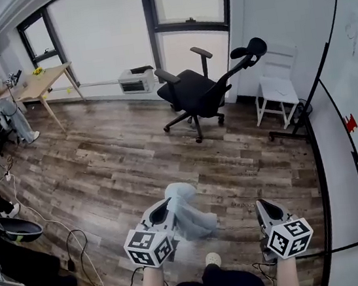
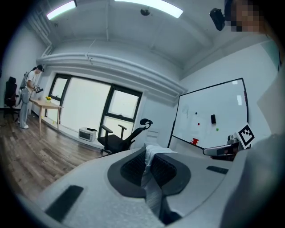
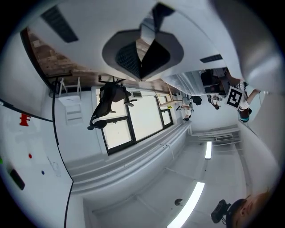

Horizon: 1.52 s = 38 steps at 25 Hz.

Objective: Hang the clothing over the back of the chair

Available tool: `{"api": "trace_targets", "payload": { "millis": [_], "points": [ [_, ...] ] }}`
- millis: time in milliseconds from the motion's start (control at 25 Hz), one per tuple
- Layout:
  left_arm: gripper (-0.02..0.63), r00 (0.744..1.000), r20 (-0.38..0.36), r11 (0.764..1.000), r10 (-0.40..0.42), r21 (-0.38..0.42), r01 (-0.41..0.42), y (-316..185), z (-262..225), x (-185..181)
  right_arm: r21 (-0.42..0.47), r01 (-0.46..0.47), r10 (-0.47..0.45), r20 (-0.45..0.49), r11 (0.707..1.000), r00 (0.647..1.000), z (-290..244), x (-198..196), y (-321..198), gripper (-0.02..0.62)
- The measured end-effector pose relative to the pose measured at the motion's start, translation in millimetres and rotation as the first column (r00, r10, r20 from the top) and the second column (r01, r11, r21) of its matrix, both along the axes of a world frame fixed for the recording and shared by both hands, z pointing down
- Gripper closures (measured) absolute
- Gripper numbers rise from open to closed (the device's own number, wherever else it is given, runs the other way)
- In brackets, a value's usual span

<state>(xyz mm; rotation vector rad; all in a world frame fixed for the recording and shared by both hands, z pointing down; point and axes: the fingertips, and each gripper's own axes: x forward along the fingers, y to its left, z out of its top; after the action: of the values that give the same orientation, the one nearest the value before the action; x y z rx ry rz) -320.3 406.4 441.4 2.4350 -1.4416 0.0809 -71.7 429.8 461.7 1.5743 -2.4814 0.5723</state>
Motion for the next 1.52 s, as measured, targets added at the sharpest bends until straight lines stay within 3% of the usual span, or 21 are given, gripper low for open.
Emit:
{"api": "trace_targets", "payload": {
  "millis": [680,1120,1520],
  "points": [
    [0.598,0.994,-0.036,0.995,-0.100,0.001,0.100,-51,11,11,-0.002,0.031,-0.031,0.001,1.000,1.000,13,23,-64,0.595],
    [0.598,0.995,-0.028,0.996,-0.091,-0.005,0.091,-76,11,17,-0.038,0.041,-0.041,0.016,0.998,0.999,26,22,-87,0.595],
    [0.598,0.996,-0.019,0.996,-0.083,-0.009,0.083,-145,11,21,-0.041,0.060,-0.059,0.018,0.997,0.998,24,18,-160,0.594]
  ]
}}
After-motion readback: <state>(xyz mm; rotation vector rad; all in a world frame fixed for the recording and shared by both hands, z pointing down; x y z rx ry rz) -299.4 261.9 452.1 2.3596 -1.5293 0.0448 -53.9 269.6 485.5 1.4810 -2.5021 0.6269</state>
